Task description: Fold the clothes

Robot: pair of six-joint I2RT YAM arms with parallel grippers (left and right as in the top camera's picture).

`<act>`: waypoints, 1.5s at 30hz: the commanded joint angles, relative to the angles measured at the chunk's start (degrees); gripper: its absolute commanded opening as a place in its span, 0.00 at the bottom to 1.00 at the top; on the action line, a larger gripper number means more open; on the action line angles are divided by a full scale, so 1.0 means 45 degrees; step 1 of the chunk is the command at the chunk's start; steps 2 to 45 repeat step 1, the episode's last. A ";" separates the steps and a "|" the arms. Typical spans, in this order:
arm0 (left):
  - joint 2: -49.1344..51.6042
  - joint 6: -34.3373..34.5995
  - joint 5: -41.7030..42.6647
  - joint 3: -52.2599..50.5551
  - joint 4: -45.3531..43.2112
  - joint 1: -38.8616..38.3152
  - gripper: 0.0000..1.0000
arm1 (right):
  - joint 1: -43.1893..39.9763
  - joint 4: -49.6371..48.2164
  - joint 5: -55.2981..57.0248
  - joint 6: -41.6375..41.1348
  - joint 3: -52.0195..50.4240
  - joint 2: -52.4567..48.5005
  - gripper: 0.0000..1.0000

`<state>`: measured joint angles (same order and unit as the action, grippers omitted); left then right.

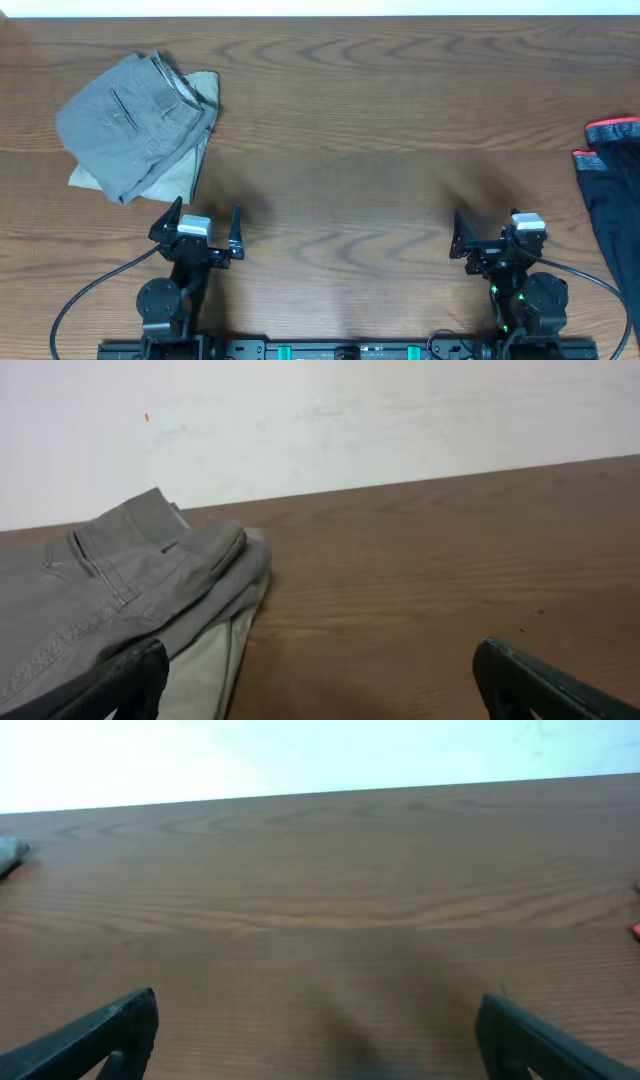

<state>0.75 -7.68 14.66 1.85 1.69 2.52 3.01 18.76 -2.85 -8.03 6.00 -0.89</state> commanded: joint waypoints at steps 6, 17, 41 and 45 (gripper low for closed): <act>-0.0019 0.0015 0.0078 -0.0359 0.0185 0.0019 0.98 | -0.0131 -0.0034 -0.0044 0.0185 -0.0078 0.0112 0.99; -0.0019 0.0015 0.0078 -0.0359 0.0185 0.0019 0.98 | -0.0131 -0.0034 -0.0044 0.0185 -0.0078 0.0112 0.99; -0.0019 0.0015 0.0078 -0.0359 0.0185 0.0019 0.98 | -0.0131 -0.0034 -0.0044 0.0185 -0.0078 0.0112 0.99; -0.0019 0.0015 0.0078 -0.0359 0.0185 0.0019 0.98 | -0.0131 -0.0034 -0.0044 0.0185 -0.0078 0.0112 0.99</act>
